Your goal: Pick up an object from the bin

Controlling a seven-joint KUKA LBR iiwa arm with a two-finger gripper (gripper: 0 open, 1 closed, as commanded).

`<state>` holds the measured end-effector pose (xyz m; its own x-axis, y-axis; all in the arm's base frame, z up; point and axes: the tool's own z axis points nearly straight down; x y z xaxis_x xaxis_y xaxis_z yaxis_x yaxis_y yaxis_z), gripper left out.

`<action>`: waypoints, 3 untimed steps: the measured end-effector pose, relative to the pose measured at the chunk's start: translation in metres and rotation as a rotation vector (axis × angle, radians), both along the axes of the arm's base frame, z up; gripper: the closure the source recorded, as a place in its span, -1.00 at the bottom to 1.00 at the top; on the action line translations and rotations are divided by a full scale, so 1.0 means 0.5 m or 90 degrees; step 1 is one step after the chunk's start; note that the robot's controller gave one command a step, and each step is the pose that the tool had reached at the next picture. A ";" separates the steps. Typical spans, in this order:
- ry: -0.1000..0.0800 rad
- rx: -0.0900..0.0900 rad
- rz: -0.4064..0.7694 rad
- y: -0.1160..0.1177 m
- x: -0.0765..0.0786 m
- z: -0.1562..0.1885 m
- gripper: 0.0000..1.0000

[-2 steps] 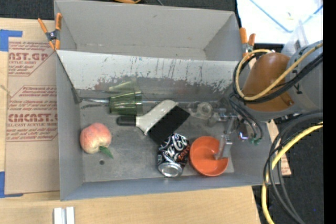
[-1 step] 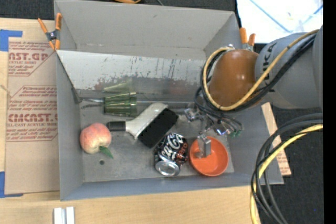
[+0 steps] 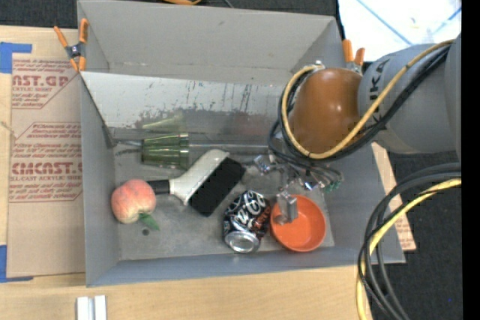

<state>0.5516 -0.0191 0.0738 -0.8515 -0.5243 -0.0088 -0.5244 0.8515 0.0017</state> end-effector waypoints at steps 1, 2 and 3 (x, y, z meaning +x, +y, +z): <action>-0.002 0.000 0.105 -0.004 -0.111 -0.007 -1.00; -0.008 -0.002 0.382 0.125 -0.082 0.009 1.00; -0.008 -0.002 0.382 0.125 -0.082 0.009 1.00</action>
Offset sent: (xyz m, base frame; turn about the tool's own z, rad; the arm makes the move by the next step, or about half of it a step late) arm -0.0413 0.0608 0.0047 -0.6014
